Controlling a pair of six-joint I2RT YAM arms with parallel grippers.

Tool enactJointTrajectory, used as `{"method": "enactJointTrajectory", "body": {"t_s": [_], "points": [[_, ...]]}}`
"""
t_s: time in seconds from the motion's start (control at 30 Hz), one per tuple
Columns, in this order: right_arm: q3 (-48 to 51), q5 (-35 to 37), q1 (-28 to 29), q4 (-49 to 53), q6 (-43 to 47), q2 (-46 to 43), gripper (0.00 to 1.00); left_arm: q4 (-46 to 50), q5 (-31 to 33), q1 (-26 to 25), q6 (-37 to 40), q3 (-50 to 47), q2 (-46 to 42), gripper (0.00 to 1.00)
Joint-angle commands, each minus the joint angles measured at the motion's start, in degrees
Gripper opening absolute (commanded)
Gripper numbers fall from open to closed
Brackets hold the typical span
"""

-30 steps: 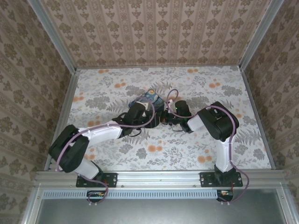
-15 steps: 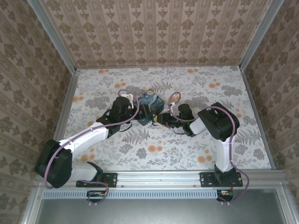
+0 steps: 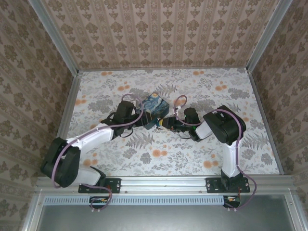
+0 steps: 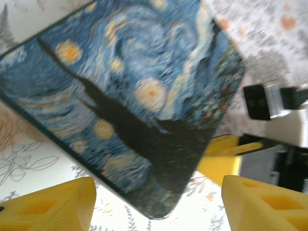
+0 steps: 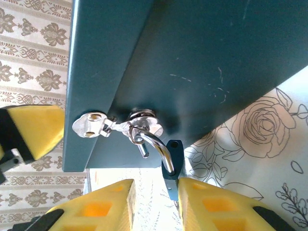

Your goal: Unlock the padlock with the key

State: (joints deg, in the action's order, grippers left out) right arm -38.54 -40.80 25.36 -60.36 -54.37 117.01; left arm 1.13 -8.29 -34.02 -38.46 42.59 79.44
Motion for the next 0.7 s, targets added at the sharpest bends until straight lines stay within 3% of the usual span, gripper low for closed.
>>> {"method": "enactJointTrajectory", "body": {"t_s": [0.0, 0.3, 0.57, 0.67], "points": [[-0.2, 0.7, -0.1, 2.5, -0.7, 2.5, 0.31, 5.3, 2.8, 0.3, 4.0, 3.8, 2.2, 0.71], [-2.4, 1.6, -0.1, 2.7, -1.8, 3.2, 0.25, 11.7, 7.6, 0.2, 7.2, 7.4, 6.3, 0.73], [-3.6, 2.0, -0.1, 2.0, -3.4, 3.4, 0.02, 13.8, 9.3, -0.1, 7.5, 8.4, 10.8, 0.73], [-3.3, 2.6, -0.1, 1.0, -4.6, 3.2, 0.0, 14.1, 10.4, -0.3, 7.2, 8.4, 12.1, 0.73]]}}
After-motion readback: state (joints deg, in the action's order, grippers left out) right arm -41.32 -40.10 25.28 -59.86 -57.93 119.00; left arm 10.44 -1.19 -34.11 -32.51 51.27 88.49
